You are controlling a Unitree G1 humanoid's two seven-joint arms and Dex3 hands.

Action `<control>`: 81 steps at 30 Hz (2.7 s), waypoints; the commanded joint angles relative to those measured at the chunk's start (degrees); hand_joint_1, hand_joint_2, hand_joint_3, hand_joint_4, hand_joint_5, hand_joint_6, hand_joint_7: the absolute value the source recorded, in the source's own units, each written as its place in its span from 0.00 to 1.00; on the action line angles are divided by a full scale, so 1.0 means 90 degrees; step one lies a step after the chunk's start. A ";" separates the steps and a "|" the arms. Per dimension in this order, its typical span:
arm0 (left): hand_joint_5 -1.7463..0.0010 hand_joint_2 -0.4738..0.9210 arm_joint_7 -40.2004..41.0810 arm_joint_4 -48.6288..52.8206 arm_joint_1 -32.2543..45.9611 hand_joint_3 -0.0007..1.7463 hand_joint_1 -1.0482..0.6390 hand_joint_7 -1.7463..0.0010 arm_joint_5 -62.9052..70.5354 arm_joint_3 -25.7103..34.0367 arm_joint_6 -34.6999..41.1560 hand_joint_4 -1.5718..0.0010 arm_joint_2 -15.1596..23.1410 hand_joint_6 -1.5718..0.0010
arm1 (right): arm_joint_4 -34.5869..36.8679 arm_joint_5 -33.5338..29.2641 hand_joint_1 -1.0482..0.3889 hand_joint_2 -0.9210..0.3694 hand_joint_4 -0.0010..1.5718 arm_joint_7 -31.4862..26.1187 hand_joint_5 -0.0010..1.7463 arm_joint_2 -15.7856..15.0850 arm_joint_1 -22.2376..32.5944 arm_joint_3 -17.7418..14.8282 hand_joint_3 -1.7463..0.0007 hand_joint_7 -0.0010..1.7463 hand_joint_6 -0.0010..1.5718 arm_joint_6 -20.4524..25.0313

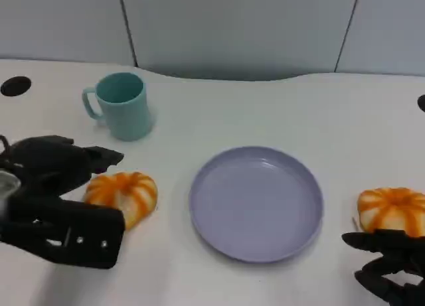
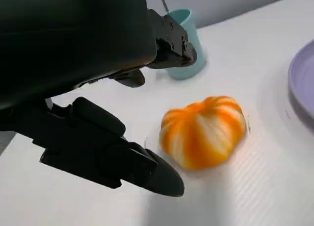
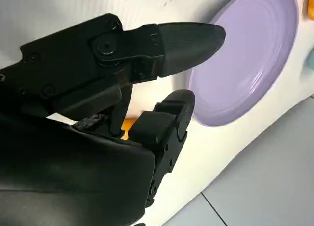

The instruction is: Grasp the bread from the table and place it into the plate.

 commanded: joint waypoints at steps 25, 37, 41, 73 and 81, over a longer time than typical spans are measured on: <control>0.77 0.88 0.1544 0.4542 -0.2258 0.00 0.18 0.98 0.0635 -0.1734 -0.0162 0.92 -0.1385 0.84 | -0.0185 0.0083 0.53 0.00 0.37 -0.0022 0.45 -0.0057 0.0206 -0.0137 0.80 0.00 0.50 0.0004; 0.77 0.89 0.2043 0.6040 -0.2791 0.00 0.22 0.98 0.0558 -0.2018 -0.0267 0.89 -0.1796 0.78 | -0.0265 0.0126 0.52 0.00 0.36 -0.0006 0.46 -0.0095 0.0255 -0.0161 0.78 0.00 0.49 -0.0068; 0.79 0.90 0.2180 0.6481 -0.2947 0.00 0.22 0.98 0.0486 -0.2098 -0.0345 0.88 -0.1925 0.76 | -0.0309 0.0122 0.52 0.00 0.35 0.0019 0.46 -0.0118 0.0270 -0.0168 0.78 0.00 0.49 -0.0010; 0.00 0.95 0.4028 0.7826 -0.2923 0.00 0.49 0.00 -0.0135 -0.1987 -0.0987 0.55 -0.2375 0.68 | -0.0484 0.0101 0.53 0.00 0.34 0.0022 0.44 -0.0124 0.0401 -0.0198 0.77 0.00 0.48 -0.0038; 0.00 0.99 0.4237 0.7797 -0.2775 0.02 0.50 0.00 -0.0589 -0.1571 -0.1346 0.48 -0.2382 0.58 | -0.0484 0.0104 0.53 0.00 0.34 0.0027 0.43 -0.0109 0.0373 -0.0197 0.77 0.00 0.47 0.0023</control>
